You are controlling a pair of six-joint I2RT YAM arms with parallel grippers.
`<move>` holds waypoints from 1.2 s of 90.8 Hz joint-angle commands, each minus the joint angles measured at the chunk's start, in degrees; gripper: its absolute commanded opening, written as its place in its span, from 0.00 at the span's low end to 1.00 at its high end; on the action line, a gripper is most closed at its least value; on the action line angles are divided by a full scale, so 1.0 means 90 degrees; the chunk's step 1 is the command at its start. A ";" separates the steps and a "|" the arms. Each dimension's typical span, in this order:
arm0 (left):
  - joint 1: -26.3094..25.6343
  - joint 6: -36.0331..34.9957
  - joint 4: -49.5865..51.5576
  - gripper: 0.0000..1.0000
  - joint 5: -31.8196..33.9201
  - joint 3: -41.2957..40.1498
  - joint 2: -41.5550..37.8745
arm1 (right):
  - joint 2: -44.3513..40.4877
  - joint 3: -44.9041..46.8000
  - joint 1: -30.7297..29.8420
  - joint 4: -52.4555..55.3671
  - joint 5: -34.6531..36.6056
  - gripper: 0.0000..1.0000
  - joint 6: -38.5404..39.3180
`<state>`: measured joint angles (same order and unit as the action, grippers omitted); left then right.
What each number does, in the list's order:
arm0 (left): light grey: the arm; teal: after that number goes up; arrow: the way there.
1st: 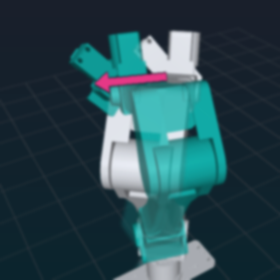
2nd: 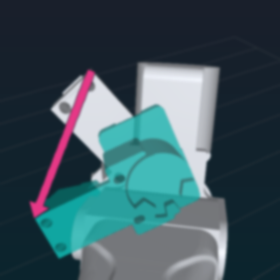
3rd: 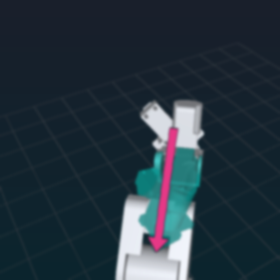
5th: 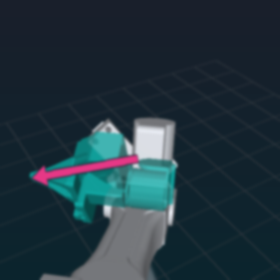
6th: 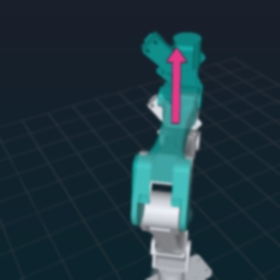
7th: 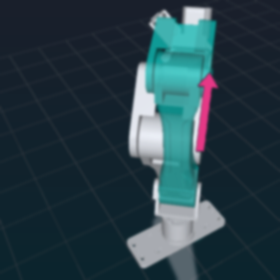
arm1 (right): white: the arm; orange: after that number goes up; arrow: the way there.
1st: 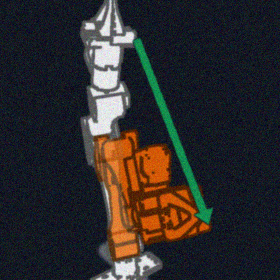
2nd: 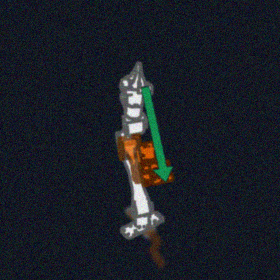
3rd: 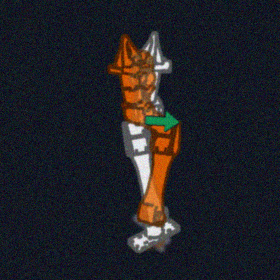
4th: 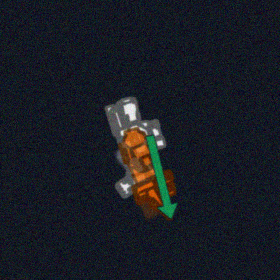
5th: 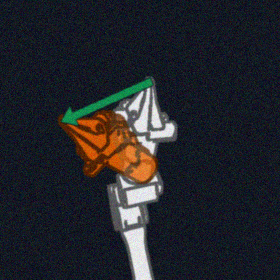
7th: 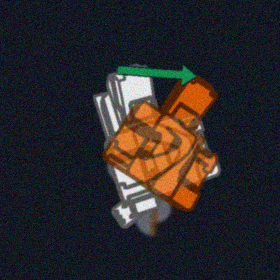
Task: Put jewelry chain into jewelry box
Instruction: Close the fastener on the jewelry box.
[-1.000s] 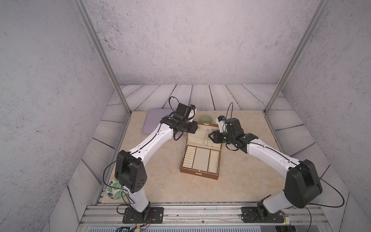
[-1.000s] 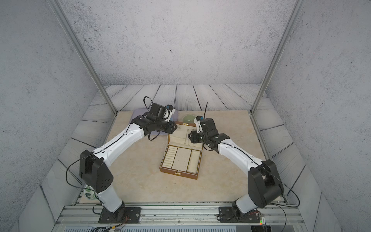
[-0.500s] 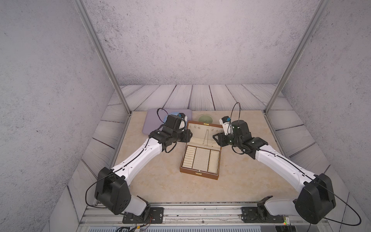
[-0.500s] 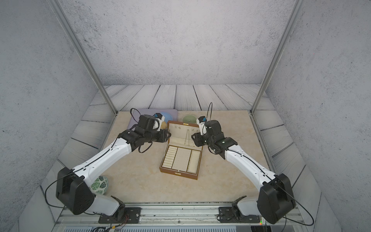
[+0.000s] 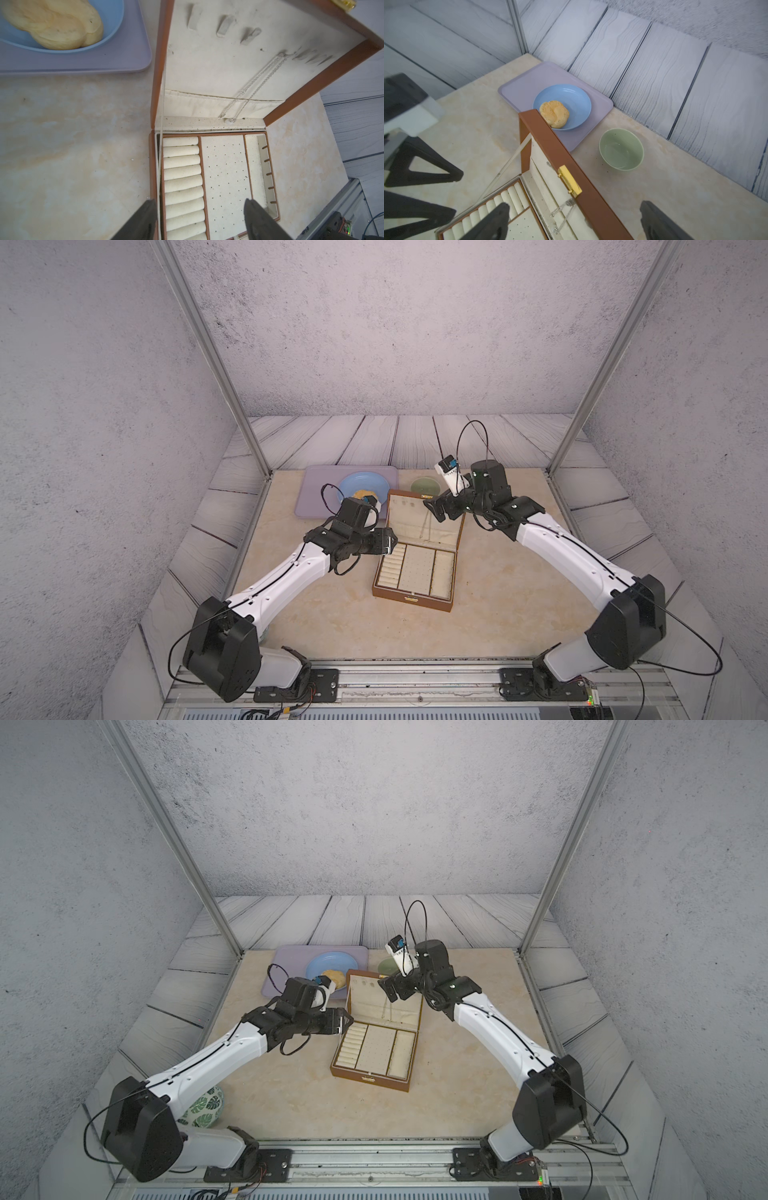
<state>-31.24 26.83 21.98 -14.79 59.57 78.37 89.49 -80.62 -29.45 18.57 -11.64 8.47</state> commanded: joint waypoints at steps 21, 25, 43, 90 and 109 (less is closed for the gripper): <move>0.0038 -0.0071 -0.0017 0.72 -0.0154 -0.0016 -0.0072 | 0.0827 -0.0865 -0.0024 0.1424 0.0200 0.93 0.1678; 0.0042 -0.0071 -0.0017 0.72 -0.0161 -0.0012 -0.0074 | 0.0874 -0.0903 -0.0023 0.1451 0.0293 0.92 0.1738; 0.0036 -0.0066 -0.0026 0.73 -0.0178 -0.0025 -0.0065 | 0.1007 -0.0871 -0.0037 0.1342 0.0629 0.84 0.1752; 0.0043 -0.0071 -0.0013 0.73 -0.0136 -0.0035 -0.0076 | 0.1245 -0.0721 -0.0140 0.0811 0.1206 0.71 0.1705; 0.0044 -0.0079 0.0004 0.73 -0.0107 -0.0037 -0.0097 | 0.1310 -0.0746 -0.0165 0.0821 0.1423 0.62 0.1704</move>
<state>-31.24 26.81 21.63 -15.92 59.57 78.37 100.38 -87.29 -30.59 25.63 -0.97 24.27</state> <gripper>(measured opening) 0.728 0.627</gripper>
